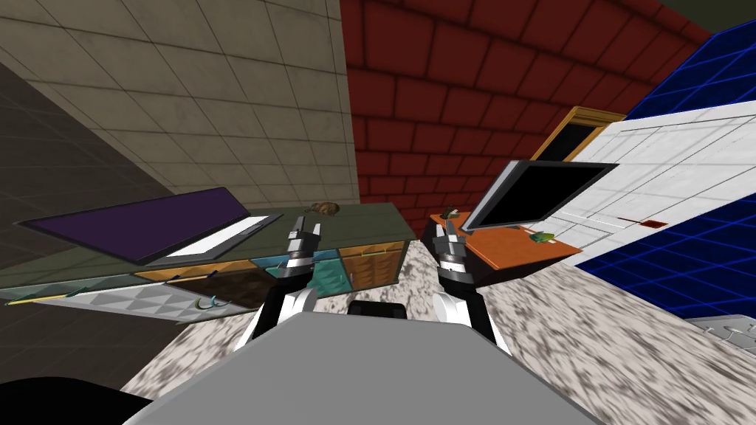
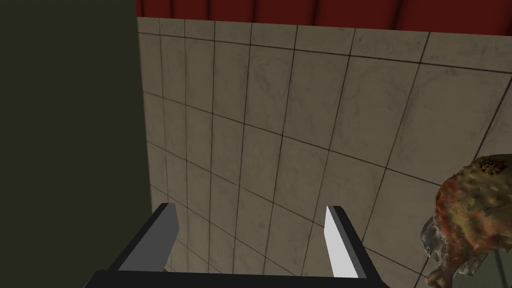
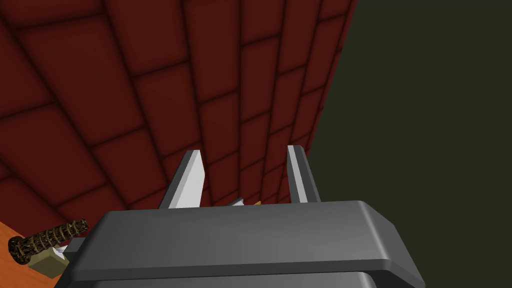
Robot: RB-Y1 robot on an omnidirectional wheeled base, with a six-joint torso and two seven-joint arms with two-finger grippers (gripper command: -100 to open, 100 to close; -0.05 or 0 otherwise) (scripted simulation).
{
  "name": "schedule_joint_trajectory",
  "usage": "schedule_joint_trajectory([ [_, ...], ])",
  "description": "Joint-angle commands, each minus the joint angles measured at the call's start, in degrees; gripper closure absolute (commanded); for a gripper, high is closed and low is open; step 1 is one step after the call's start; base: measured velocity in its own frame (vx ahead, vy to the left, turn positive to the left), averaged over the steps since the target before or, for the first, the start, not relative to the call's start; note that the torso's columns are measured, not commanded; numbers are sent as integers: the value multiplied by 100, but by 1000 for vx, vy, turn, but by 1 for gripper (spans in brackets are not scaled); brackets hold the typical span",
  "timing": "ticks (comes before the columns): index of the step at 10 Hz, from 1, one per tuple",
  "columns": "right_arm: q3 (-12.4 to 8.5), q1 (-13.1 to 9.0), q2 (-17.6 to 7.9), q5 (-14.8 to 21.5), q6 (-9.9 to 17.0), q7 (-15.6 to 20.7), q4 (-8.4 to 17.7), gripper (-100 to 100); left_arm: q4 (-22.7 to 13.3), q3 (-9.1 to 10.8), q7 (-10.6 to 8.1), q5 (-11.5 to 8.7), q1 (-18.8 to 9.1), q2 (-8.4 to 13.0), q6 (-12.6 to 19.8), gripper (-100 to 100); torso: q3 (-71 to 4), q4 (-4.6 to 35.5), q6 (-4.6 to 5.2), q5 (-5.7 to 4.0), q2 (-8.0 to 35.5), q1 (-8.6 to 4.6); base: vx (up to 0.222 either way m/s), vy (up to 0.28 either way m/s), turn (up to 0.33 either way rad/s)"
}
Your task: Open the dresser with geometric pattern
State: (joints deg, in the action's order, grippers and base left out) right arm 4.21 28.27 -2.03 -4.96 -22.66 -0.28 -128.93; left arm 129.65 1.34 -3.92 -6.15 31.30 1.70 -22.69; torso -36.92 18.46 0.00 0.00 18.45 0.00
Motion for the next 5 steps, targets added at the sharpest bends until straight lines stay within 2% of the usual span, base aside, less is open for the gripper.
schedule_joint_trajectory([
  [1,0,0,0,0,0,0,0,0,0,0,0,0,0,0,0,0,-844,423,0,0,424,0,0,0,0],
  [4,0,0,0,0,0,0,0,0,0,0,0,0,0,0,0,0,-3381,1692,0,0,1693,0,0,0,0],
  [5,0,0,0,0,0,0,-1,0,-129,2,-5,6,-25,193,-108,-100,-4227,2114,0,0,2116,0,10,-17,7],
])
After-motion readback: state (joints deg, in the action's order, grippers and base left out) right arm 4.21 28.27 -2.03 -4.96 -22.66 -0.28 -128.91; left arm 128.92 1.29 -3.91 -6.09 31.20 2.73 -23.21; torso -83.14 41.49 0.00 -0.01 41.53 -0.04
